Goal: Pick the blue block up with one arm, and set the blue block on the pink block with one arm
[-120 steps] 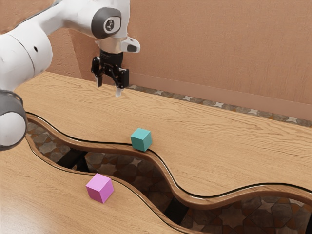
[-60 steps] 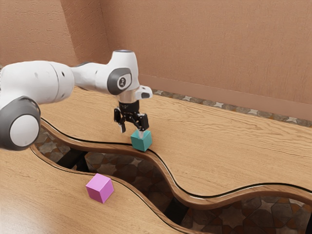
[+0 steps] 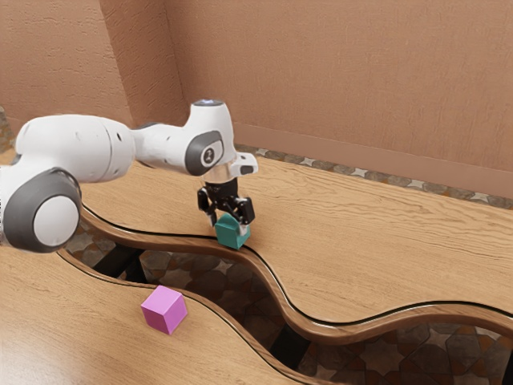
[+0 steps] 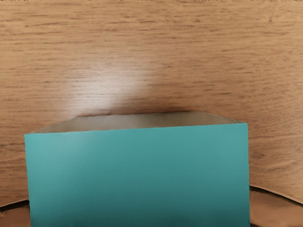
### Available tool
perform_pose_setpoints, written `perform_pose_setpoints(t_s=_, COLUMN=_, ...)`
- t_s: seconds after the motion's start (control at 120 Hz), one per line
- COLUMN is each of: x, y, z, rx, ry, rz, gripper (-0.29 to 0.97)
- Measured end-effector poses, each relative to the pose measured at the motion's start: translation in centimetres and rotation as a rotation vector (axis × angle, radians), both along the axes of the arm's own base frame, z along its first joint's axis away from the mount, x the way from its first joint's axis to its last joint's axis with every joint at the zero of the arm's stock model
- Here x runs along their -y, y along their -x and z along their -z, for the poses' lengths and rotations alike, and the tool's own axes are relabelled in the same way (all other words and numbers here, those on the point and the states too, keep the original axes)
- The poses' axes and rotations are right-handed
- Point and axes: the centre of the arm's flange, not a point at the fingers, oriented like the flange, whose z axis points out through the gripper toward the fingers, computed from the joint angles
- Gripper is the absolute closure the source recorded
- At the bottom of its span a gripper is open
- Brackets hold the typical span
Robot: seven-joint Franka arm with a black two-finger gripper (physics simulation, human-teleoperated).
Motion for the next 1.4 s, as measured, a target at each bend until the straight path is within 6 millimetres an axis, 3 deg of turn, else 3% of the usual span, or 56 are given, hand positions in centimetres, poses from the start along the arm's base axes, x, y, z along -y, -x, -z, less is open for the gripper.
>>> perform_pose_setpoints(t_s=0.275, x=0.1, y=-0.4, z=1.0, rx=0.021, ry=0.002, rz=0.001, gripper=0.02)
perform_pose_setpoints(t_s=0.458, x=0.2, y=-0.6, z=0.9, rx=0.035, ry=0.002, rz=0.003, gripper=0.3)
perform_pose_setpoints(t_s=0.55, x=0.1, y=-0.6, z=0.8, rx=0.039, ry=-0.004, rz=0.002, gripper=0.36)
perform_pose_setpoints(t_s=0.683, x=0.7, y=-0.2, z=-2.7, rx=0.075, ry=-0.018, rz=0.009, gripper=0.42)
perform_pose_setpoints(t_s=0.75, x=0.9, y=2.2, z=-4.2, rx=0.059, ry=-0.03, rz=0.014, gripper=0.43)
perform_pose_setpoints(t_s=0.908, x=0.9, y=10.8, z=-7.3, rx=0.031, ry=-0.089, rz=0.039, gripper=0.45)
perform_pose_setpoints(t_s=1.075, x=-0.1, y=19.5, z=-6.8, rx=0.011, ry=-0.145, rz=0.053, gripper=0.47)
perform_pose_setpoints(t_s=1.275, x=-0.5, y=22.9, z=-6.3, rx=0.039, ry=-0.168, rz=0.05, gripper=0.48)
perform_pose_setpoints(t_s=1.4, x=-0.4, y=23.6, z=-8.1, rx=0.089, ry=-0.174, rz=0.04, gripper=0.48)
